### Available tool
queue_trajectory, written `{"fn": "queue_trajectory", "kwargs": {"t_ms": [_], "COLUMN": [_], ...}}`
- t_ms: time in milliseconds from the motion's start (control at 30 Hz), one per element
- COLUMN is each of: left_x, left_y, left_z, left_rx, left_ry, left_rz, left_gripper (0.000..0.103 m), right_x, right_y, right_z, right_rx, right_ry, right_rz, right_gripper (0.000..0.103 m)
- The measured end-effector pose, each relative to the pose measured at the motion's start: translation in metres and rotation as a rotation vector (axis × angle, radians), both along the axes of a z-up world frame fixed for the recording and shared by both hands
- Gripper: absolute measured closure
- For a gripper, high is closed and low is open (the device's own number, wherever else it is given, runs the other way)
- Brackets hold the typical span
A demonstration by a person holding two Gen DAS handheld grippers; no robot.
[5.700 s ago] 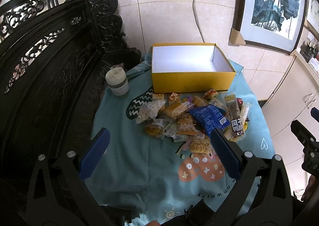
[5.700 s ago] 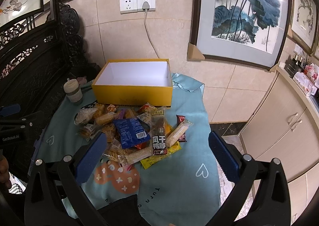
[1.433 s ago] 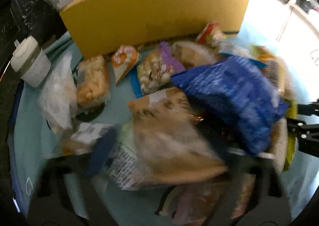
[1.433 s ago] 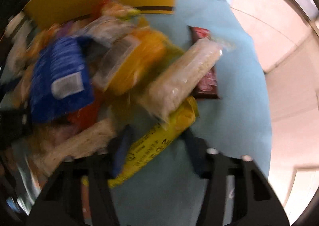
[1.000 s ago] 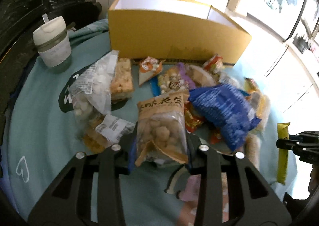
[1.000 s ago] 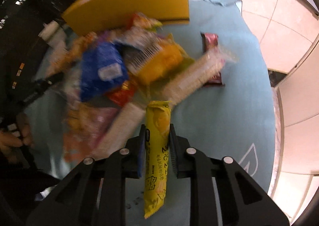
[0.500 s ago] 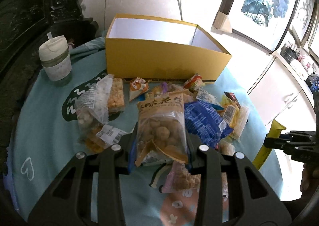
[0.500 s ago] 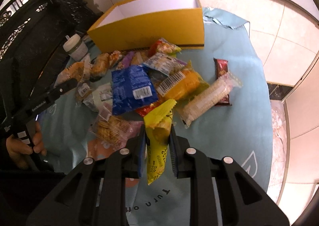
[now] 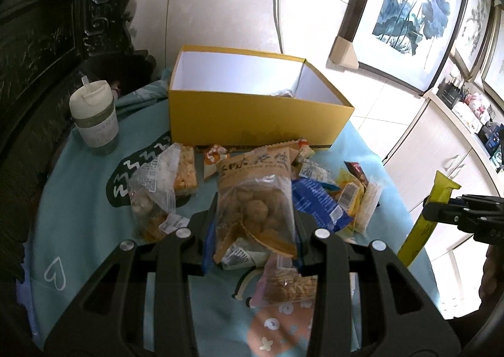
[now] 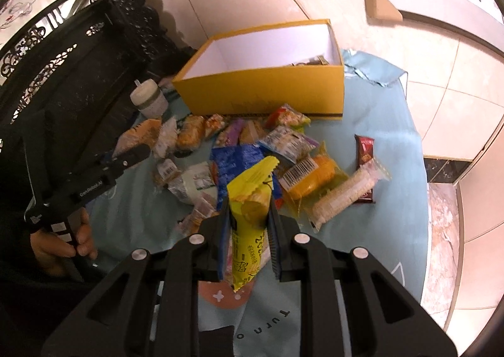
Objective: Organize snacks
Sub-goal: 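Carry both snacks over the yellow box and open both tools to release them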
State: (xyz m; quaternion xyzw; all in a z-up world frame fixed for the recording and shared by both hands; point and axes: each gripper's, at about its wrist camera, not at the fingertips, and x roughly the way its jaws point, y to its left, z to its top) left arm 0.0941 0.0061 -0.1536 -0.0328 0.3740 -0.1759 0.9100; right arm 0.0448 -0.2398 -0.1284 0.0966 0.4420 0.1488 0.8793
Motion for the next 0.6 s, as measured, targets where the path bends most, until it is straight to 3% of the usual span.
{"fn": "queue_trajectory", "kwargs": {"t_ms": [400, 600], "left_x": [-0.003, 0.009], "left_y": [0.004, 0.002], "left_z": [0.008, 0.024], "left_rx": [-0.006, -0.011], "left_ry": [-0.006, -0.028], "left_rz": [0.017, 0.032], "left_gripper": [0.066, 0.066], "right_x": [0.001, 0.021], "right_y": [-0.001, -0.001], "right_z": [0.017, 0.037], "right_rx": [0.032, 0.03], "right_ry": [-0.031, -0.069], "right_rz": [0.002, 0.018], "right_gripper": [0.082, 0.082]}}
